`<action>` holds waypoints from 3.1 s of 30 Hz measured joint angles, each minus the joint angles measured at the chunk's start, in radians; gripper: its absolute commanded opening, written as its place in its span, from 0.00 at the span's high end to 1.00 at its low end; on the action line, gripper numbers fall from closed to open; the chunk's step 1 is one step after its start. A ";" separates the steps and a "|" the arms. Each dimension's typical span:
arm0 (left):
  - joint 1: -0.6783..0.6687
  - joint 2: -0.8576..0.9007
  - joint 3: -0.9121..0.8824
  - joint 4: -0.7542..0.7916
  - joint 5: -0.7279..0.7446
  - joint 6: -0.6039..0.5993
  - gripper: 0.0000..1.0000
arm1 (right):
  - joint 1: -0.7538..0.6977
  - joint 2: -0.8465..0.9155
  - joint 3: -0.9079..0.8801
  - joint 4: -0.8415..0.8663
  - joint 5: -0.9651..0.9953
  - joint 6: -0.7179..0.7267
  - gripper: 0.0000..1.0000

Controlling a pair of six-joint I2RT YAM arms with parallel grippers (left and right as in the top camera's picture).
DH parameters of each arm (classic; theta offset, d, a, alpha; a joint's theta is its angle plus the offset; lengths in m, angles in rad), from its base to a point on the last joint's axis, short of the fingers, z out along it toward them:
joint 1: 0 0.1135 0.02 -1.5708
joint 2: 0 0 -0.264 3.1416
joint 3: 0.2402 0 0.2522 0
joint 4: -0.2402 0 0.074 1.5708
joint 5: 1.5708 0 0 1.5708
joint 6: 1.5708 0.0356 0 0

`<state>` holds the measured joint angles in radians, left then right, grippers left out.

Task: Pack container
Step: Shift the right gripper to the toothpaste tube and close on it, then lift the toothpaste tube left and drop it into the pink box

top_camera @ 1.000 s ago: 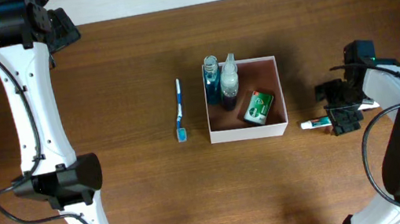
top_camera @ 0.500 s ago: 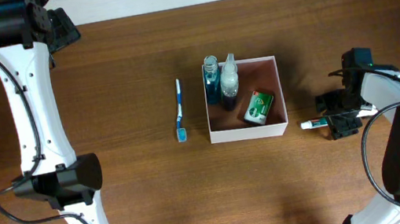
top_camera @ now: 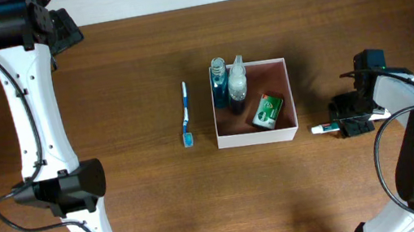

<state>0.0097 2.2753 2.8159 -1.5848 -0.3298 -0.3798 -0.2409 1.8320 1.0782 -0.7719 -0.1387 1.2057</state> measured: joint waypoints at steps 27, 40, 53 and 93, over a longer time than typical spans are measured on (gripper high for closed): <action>0.000 0.000 0.000 -0.005 0.000 0.000 0.01 | 0.000 0.000 0.000 0.003 0.000 -0.001 0.73; 0.000 0.000 0.000 -0.014 0.000 0.000 0.01 | 0.000 0.000 0.000 0.006 0.000 -0.003 0.82; 0.000 0.000 0.000 -0.024 0.000 0.000 0.01 | 0.000 0.000 0.003 0.006 -0.002 -0.037 0.91; 0.000 0.000 0.000 -0.024 0.000 0.000 0.01 | 0.349 0.005 0.601 -0.354 -0.149 -0.800 0.79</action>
<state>0.0097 2.2753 2.8159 -1.6085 -0.3294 -0.3794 0.1078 1.8366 1.6794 -1.1255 -0.2878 0.4053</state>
